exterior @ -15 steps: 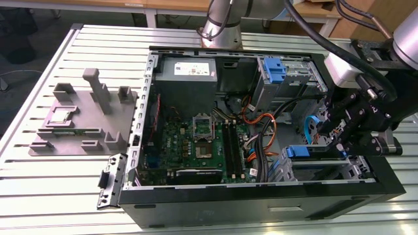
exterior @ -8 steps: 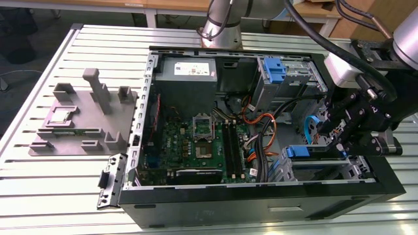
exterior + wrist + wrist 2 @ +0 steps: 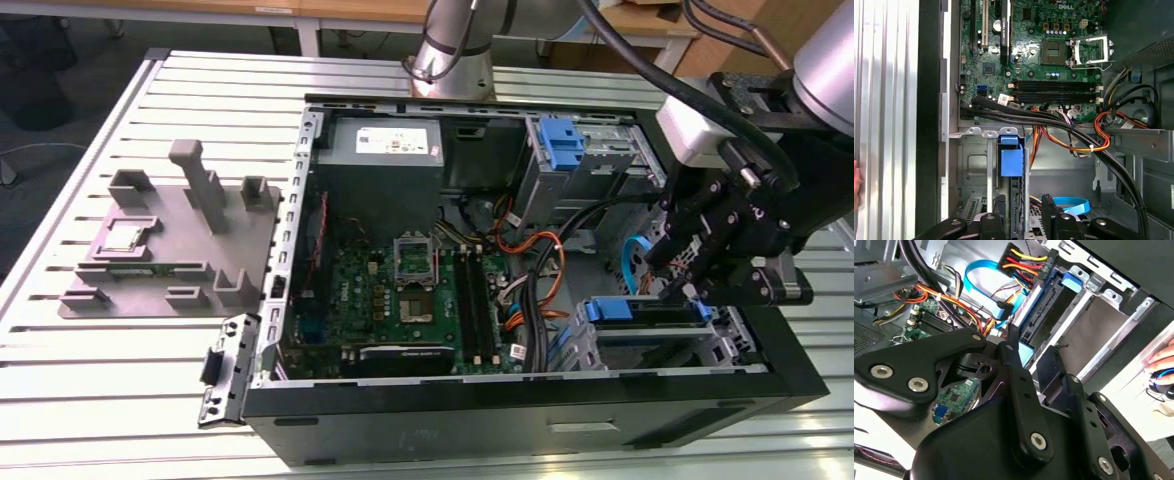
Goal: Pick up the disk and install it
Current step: 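Insert the first disk wire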
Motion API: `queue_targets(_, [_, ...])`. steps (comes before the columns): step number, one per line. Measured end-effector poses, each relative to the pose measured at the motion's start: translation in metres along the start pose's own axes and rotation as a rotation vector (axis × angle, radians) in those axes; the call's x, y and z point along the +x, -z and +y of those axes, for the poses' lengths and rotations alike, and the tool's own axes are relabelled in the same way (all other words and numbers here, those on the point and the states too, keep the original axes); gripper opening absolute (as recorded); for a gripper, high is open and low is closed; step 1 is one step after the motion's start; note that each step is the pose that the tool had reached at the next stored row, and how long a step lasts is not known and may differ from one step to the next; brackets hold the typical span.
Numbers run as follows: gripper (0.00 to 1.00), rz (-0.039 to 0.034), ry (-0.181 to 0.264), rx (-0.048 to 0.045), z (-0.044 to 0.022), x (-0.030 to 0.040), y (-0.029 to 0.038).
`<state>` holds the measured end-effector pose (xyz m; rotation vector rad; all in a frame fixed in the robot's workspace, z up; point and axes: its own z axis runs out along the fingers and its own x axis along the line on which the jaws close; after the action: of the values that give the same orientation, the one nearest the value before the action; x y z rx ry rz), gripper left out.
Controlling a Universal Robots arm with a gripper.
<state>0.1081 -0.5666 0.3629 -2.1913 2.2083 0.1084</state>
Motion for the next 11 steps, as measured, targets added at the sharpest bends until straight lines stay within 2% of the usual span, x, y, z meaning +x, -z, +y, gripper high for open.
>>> queue_targets(3, [0.42,-0.0044,0.000,0.0000,0.0000,-0.0009,0.0000])
queue_targets(8, [0.42,-0.0045,0.000,0.0003,0.0003,-0.0018,0.0085])
queue_targets(11, [0.42,-0.0051,0.000,0.0003,0.0003,-0.0050,0.0083])
